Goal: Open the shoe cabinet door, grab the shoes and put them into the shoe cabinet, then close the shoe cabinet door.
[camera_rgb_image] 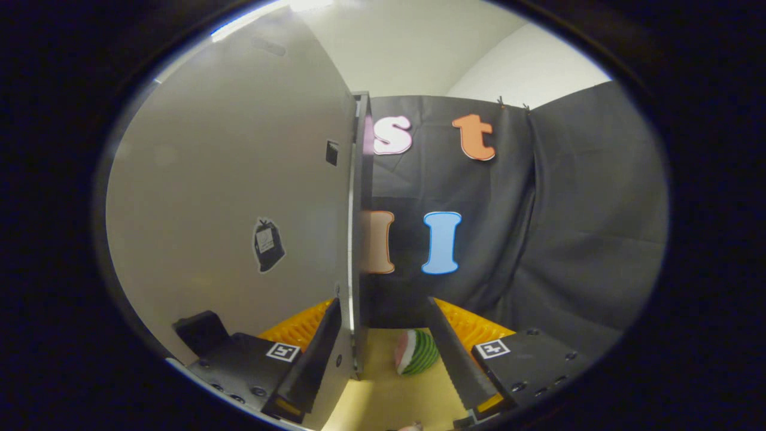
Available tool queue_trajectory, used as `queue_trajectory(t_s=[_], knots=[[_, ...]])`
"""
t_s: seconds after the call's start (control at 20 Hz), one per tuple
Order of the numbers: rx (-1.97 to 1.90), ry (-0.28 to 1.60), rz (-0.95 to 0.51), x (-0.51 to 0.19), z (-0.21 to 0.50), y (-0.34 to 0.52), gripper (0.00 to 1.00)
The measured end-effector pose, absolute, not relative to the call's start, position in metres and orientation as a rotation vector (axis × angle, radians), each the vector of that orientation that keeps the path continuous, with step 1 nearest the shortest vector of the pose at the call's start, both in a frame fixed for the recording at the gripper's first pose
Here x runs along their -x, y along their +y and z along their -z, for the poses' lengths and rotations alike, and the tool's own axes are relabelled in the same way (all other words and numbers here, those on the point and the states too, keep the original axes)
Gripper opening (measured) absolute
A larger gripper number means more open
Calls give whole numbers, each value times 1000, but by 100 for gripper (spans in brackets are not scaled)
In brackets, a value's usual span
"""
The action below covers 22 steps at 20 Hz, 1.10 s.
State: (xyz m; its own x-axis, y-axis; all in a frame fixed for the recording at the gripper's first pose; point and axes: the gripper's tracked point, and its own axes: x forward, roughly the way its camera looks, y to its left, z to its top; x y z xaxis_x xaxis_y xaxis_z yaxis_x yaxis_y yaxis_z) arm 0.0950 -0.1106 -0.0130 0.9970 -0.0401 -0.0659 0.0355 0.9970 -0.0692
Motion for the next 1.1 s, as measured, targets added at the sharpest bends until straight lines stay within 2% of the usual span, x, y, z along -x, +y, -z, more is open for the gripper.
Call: queue_trajectory(t_s=[0.55, 1.1], knots=[[22, 42, 46, -100, 13, -53, 91], [63, 38, -50, -113, 15, 36, 91]])
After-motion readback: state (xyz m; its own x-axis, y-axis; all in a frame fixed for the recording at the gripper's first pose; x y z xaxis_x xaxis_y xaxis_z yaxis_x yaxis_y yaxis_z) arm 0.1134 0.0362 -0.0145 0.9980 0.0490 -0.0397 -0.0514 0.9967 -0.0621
